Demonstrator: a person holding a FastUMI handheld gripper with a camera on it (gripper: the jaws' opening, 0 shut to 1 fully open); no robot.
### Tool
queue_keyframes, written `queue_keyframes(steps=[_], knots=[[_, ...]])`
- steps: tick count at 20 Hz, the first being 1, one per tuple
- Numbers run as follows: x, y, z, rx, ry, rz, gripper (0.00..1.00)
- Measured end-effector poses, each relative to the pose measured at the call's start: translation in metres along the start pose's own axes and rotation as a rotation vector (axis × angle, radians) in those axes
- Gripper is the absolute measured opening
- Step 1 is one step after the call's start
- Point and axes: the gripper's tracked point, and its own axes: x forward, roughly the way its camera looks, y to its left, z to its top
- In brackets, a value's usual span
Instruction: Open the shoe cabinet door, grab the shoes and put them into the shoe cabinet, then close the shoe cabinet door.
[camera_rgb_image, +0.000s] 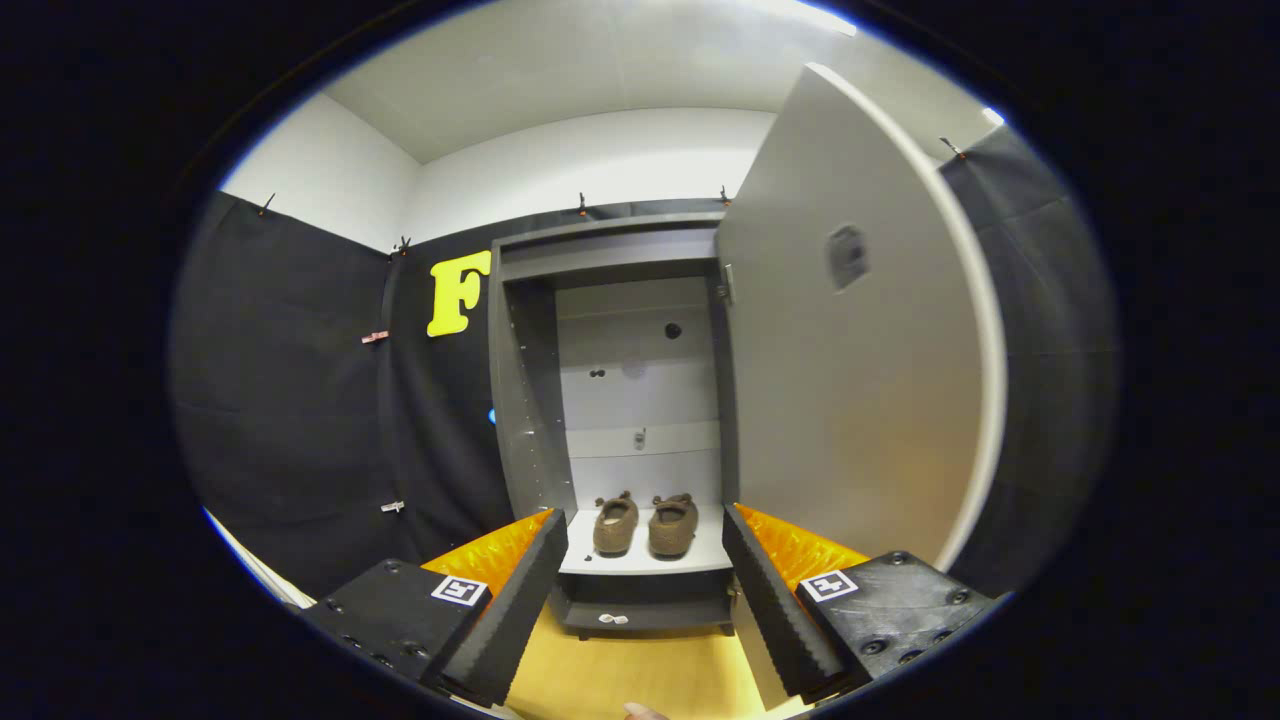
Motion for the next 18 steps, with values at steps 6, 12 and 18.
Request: queue_keyframes(steps=[6, 12, 18], knots=[[-0.064, -0.088, 0.003, -0.047, 0.017, -0.130, 0.98], [-0.080, -0.163, -0.007, -0.031, 0.038, -0.196, 0.98], [-0.048, -0.198, -0.038, -0.007, 0.116, -0.167, 0.98]])
